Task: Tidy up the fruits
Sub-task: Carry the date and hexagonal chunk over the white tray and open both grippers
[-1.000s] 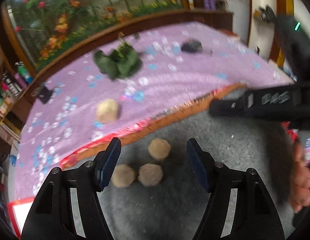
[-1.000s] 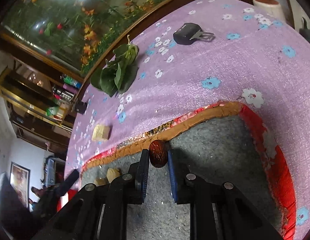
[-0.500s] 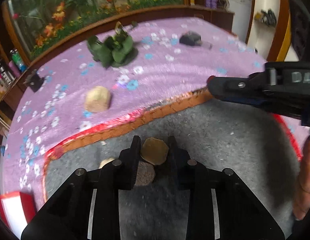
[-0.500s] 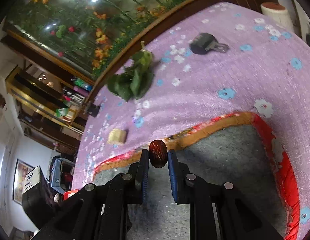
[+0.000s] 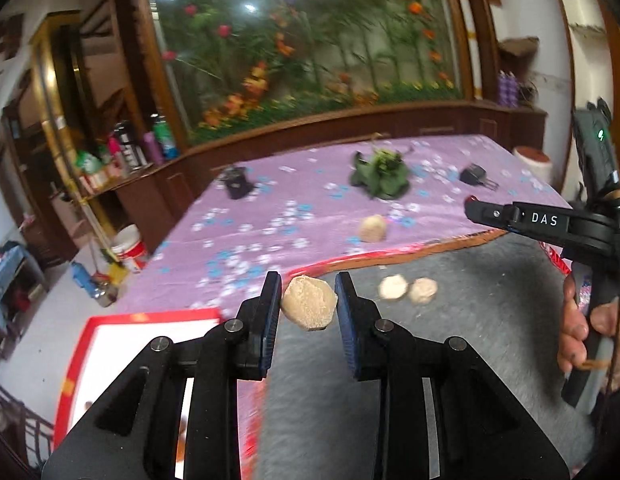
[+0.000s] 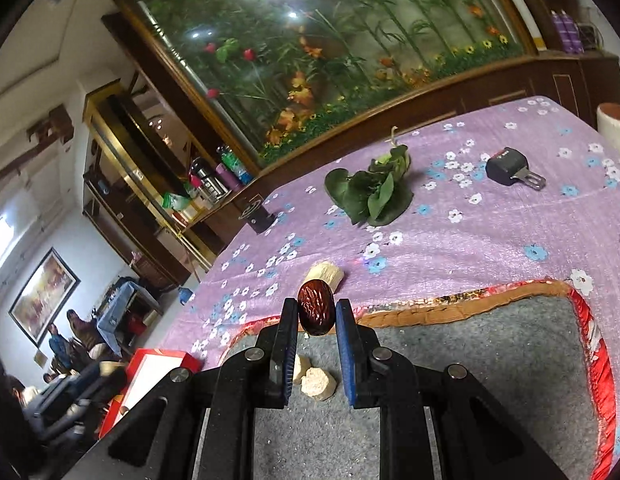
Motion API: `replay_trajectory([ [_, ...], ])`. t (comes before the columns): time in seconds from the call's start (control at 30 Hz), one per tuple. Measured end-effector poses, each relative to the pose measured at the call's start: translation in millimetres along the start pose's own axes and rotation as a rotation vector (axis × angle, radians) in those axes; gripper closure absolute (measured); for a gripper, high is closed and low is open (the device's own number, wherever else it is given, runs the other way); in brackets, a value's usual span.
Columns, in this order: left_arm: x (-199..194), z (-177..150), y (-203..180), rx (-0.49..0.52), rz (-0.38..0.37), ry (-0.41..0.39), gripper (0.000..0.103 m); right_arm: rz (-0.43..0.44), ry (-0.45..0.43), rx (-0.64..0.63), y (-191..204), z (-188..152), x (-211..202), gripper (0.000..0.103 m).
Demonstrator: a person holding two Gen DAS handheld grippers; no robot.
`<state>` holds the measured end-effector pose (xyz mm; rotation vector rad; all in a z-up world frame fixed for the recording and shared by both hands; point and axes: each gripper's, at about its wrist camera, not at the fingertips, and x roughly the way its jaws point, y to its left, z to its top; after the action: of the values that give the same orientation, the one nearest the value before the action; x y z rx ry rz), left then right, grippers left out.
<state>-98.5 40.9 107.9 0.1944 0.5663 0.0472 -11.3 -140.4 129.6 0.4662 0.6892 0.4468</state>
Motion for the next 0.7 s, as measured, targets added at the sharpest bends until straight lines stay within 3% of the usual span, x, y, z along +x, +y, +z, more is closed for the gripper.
replay_trajectory([
  [0.23, -30.8, -14.5, 44.3, -0.058, 0.04, -0.031, 0.076, -0.013, 0.021, -0.023, 25.1, -17.5, -2.7, 0.085],
  [0.7, -43.6, -40.7, 98.7, -0.15, 0.071, -0.036, 0.076, 0.154, 0.084, -0.15, 139.0, -67.0, 6.8, 0.085],
])
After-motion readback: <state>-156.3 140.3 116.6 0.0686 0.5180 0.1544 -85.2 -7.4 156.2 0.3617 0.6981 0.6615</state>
